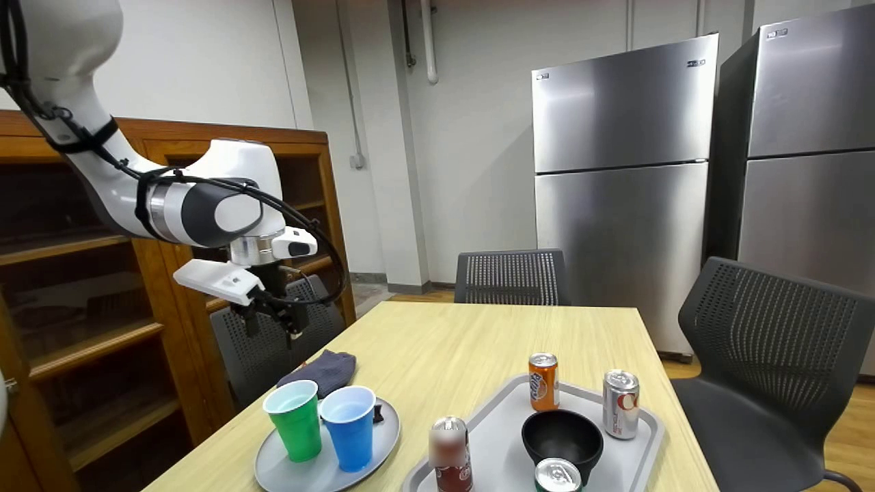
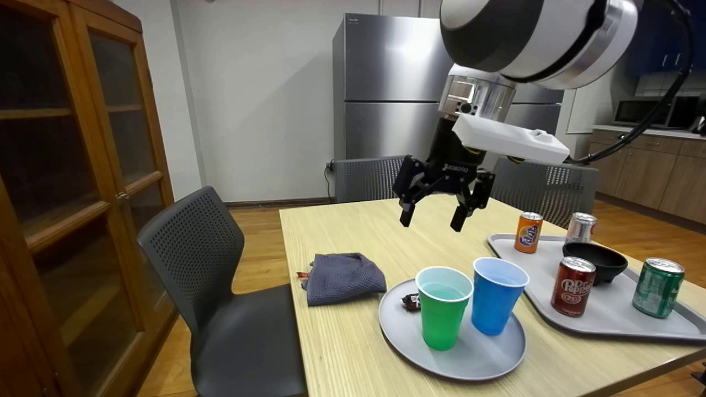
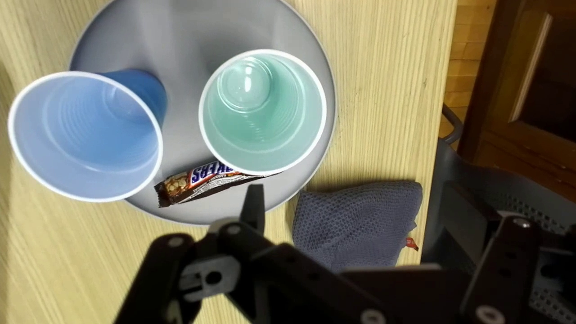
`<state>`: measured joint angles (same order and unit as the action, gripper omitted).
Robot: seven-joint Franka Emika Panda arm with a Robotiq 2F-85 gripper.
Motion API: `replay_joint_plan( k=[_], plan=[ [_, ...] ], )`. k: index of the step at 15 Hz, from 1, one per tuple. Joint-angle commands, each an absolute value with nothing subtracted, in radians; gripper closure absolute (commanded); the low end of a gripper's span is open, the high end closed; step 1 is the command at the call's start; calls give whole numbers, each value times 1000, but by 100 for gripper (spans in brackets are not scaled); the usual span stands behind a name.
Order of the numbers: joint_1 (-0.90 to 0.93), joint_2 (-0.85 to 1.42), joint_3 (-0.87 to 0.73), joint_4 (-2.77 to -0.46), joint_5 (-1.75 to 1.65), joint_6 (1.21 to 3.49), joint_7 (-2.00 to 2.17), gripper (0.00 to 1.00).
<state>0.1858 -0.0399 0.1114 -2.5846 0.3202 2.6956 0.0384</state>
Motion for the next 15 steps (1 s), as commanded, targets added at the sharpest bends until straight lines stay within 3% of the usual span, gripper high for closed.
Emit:
replay_joint_plan(
  k=[1,15],
  plan=[
    [185,24,138,-2557,327,2743,93,0],
    [233,179,98,-2565,71,2943,386,0]
  ],
)
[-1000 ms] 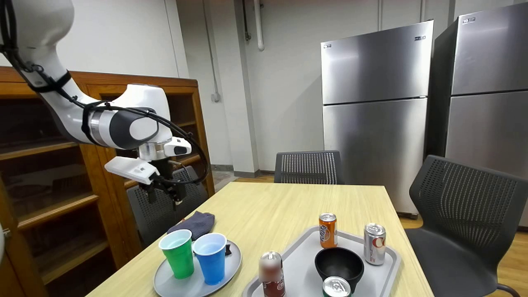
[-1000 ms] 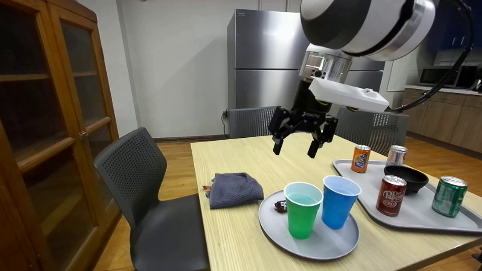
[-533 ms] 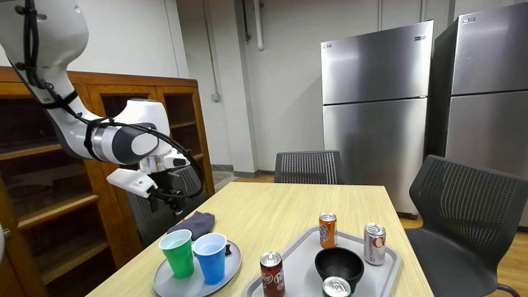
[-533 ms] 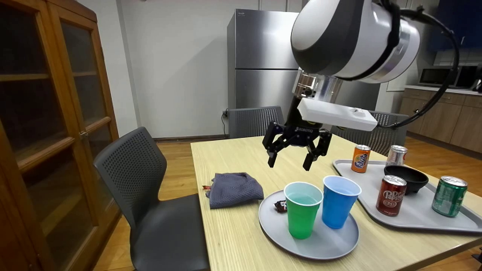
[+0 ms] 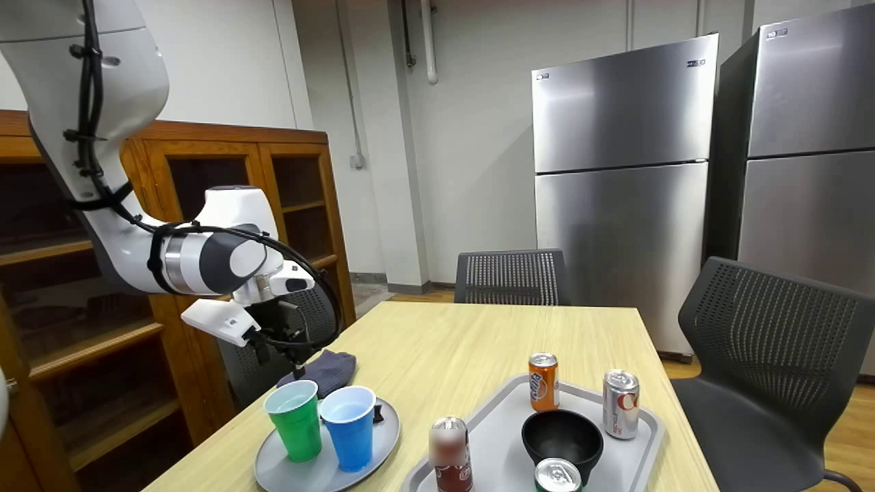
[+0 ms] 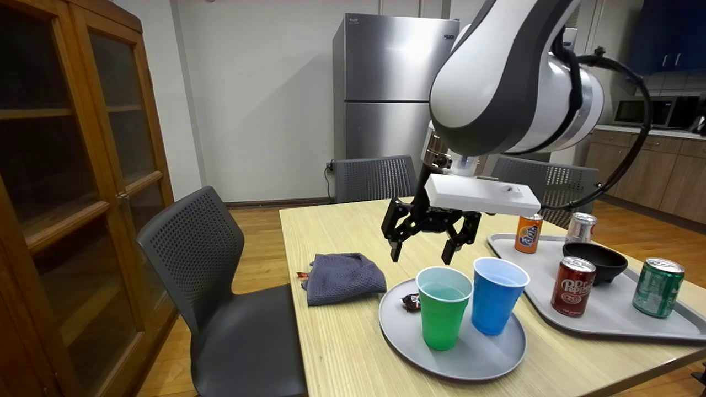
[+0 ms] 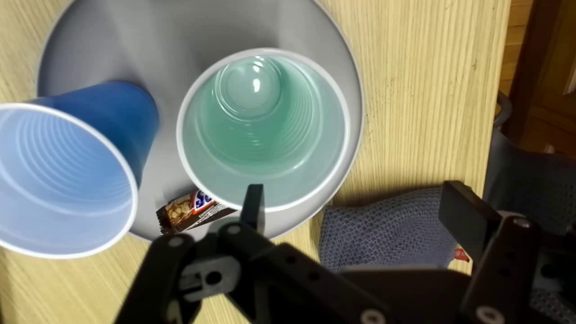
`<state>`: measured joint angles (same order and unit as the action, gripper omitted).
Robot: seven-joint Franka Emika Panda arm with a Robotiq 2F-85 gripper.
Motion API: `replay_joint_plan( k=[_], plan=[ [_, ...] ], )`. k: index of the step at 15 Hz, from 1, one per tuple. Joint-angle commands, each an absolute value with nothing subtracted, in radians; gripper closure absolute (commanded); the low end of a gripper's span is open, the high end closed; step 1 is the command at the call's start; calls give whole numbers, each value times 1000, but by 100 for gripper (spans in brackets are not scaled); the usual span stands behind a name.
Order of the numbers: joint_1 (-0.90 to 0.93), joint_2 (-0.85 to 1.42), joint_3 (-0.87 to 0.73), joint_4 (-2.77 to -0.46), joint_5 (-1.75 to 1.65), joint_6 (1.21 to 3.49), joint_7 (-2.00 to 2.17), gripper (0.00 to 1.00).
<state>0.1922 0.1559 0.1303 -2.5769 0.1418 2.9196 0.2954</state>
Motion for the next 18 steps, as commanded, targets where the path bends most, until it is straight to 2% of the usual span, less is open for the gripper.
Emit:
replay_joint_plan(
  k=[1,18],
  plan=[
    [241,181,92,-2564,59,2940,401,0],
    [298,233,57,-2559,27,2921,483,0]
  ],
)
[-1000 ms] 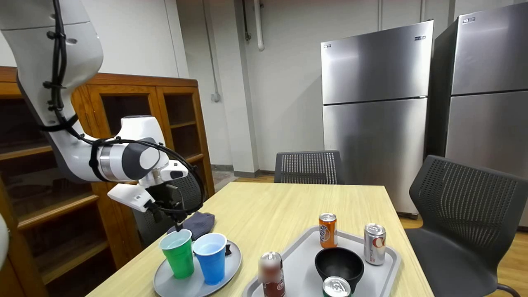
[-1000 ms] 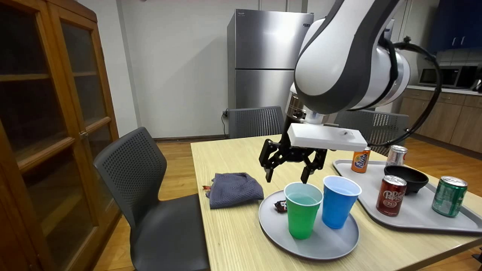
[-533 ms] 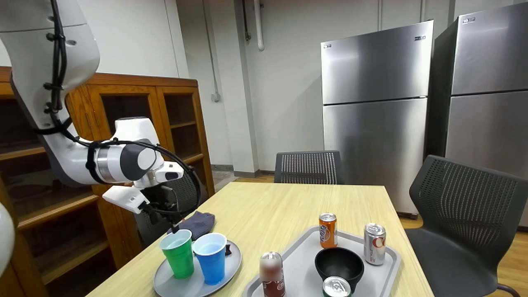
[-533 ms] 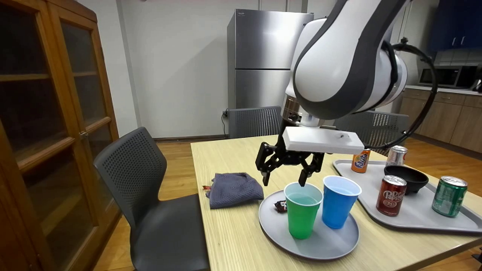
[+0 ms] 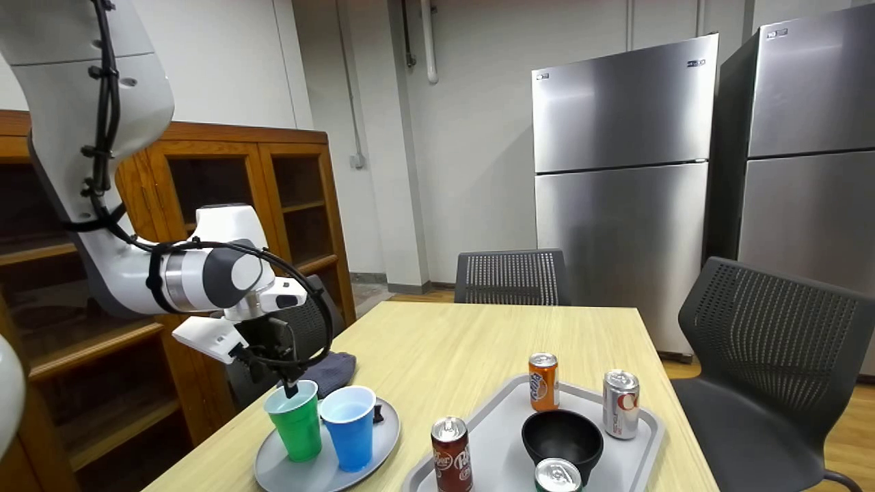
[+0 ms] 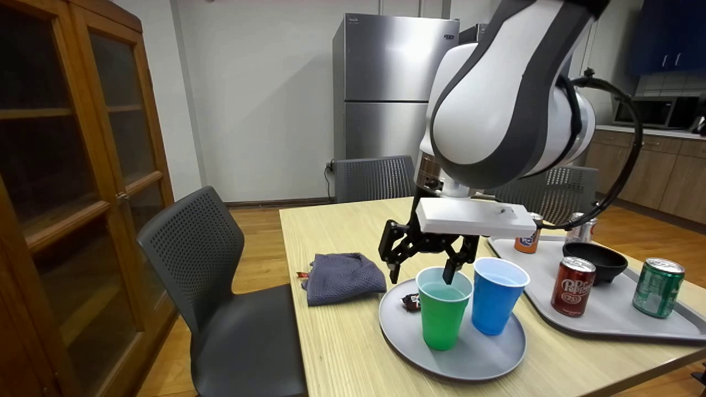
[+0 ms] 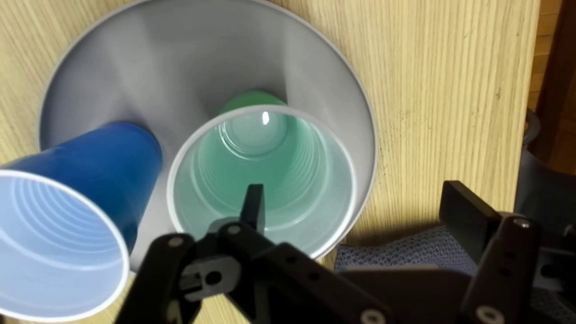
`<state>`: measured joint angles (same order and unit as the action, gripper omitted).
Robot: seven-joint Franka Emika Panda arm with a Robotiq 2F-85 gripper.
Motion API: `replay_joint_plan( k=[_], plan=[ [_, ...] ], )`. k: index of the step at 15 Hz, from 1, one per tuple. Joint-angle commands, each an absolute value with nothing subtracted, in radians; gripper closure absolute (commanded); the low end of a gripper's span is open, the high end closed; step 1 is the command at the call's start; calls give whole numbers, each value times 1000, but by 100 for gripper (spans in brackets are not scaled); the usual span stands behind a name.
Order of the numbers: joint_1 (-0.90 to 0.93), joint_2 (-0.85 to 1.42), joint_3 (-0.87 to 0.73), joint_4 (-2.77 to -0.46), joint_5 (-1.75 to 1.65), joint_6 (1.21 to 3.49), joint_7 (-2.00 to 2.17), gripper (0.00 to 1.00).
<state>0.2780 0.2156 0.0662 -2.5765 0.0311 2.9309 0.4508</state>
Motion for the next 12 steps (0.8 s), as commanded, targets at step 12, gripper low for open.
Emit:
replay_joint_plan(
  k=[12],
  plan=[
    [340,275,8,-2529,-7,2916,501,34]
  ],
)
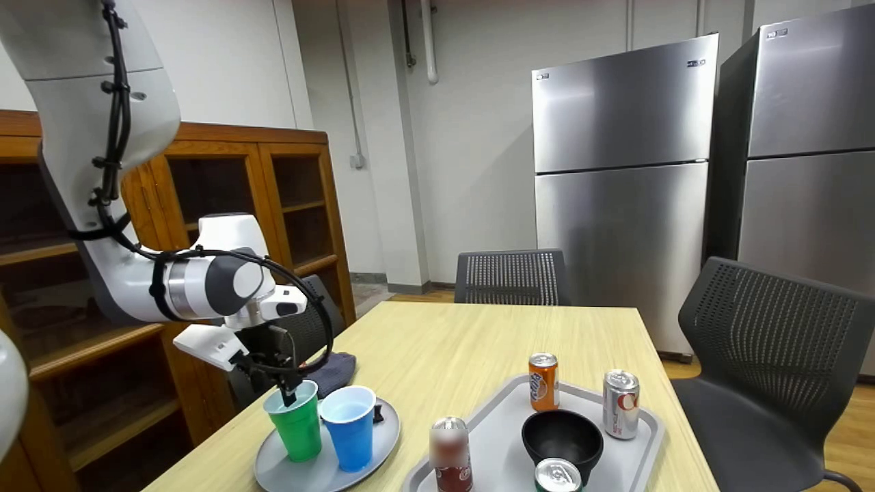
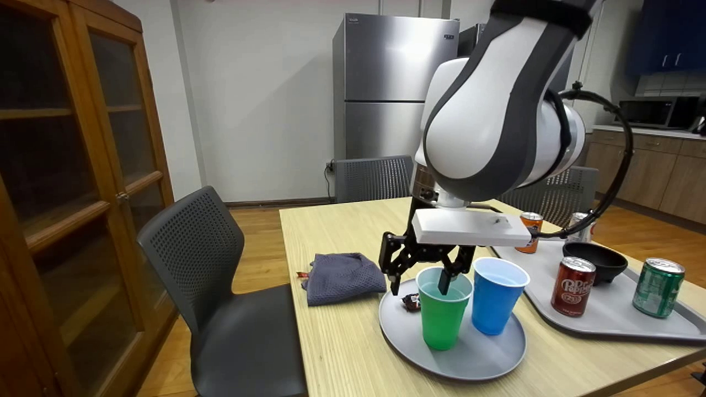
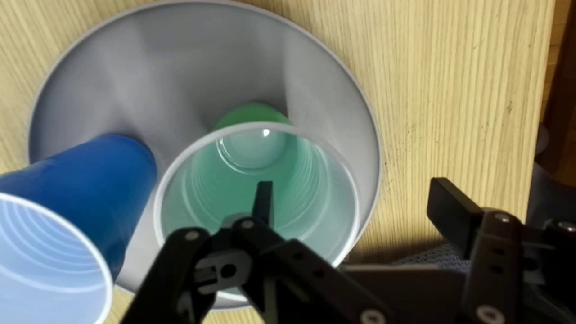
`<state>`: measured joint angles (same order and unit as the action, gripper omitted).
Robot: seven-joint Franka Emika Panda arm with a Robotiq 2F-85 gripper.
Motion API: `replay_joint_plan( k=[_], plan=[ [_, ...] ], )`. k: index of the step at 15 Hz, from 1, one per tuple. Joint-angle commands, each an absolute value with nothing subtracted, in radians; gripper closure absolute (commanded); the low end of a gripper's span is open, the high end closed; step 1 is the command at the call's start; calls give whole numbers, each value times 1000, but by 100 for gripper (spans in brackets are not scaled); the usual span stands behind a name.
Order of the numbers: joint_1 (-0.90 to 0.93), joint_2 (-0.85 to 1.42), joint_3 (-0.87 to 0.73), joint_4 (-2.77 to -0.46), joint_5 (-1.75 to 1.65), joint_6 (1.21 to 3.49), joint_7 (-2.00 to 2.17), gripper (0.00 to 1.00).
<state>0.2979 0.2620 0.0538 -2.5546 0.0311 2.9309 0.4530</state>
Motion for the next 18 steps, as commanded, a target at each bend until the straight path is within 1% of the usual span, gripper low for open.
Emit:
replay_joint_plan(
  k=[1,2,7,8,9,10,18],
  plan=[
    [350,276,-7,-2527,-15,2915,506,41],
    [363,277,-25,-2525,-27,2913,514,51],
    [407,276,-90,-2516,-92,2902,550,88],
    [412,276,-96,-2513,-100,2901,555,97],
    [417,276,-101,-2512,-106,2900,559,100],
    [420,275,-105,-2511,-113,2899,561,100],
    [437,247,-96,-2497,-140,2886,553,99]
  ],
)
